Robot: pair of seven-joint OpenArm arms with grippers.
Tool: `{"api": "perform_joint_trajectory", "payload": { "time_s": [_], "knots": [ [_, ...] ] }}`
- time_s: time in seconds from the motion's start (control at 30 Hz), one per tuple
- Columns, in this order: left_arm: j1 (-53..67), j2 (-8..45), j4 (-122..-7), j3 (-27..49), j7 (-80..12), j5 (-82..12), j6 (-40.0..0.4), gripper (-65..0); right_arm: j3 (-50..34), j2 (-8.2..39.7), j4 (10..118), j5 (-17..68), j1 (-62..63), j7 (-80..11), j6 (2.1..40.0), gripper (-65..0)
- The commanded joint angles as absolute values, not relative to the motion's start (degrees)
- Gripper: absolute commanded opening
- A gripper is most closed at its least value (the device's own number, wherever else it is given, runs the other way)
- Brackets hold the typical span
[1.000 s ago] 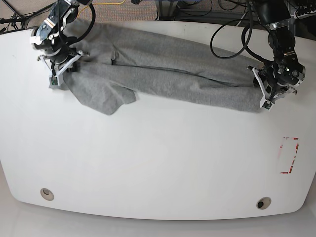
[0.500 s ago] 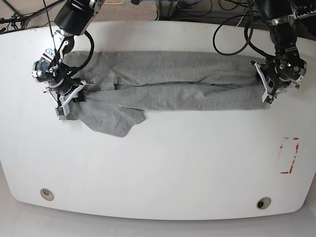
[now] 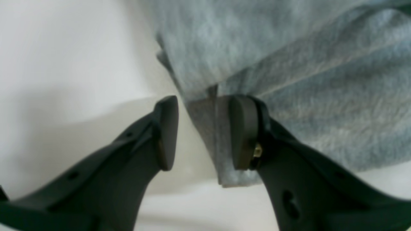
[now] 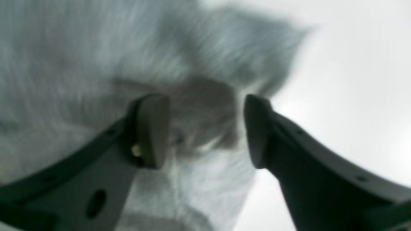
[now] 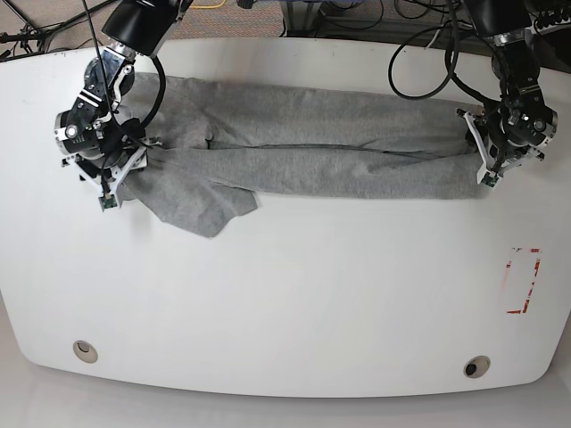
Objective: Fold the T-shirt properly
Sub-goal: 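Move the right gripper to the loose sleeve flap and grasp it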
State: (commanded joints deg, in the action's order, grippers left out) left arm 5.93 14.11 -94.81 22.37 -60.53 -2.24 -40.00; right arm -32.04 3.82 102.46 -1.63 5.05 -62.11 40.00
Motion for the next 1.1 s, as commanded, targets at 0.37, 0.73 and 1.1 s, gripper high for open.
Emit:
{"api": "perform_joint_trajectory", "payload": {
  "time_s": [0.37, 0.73, 1.1],
  "knots": [
    [5.93, 14.11, -94.9, 22.37, -60.53, -2.24, -40.0, -39.9, -24.22, 3.82, 90.77, -1.71, 13.58, -59.74, 40.0, -24.1],
    [6.29, 14.11, -94.9, 22.37, -60.53, -2.24, -40.0, -39.9, -24.04, 5.41, 73.63, -2.07, 20.09, -50.15, 40.0, -24.1],
    [6.29, 14.11, -94.9, 22.37, -60.53, -2.24, -40.0, -39.9, -23.43, 6.11, 67.74, -1.8, 20.0, -46.37, 40.0, -24.1]
  ]
}}
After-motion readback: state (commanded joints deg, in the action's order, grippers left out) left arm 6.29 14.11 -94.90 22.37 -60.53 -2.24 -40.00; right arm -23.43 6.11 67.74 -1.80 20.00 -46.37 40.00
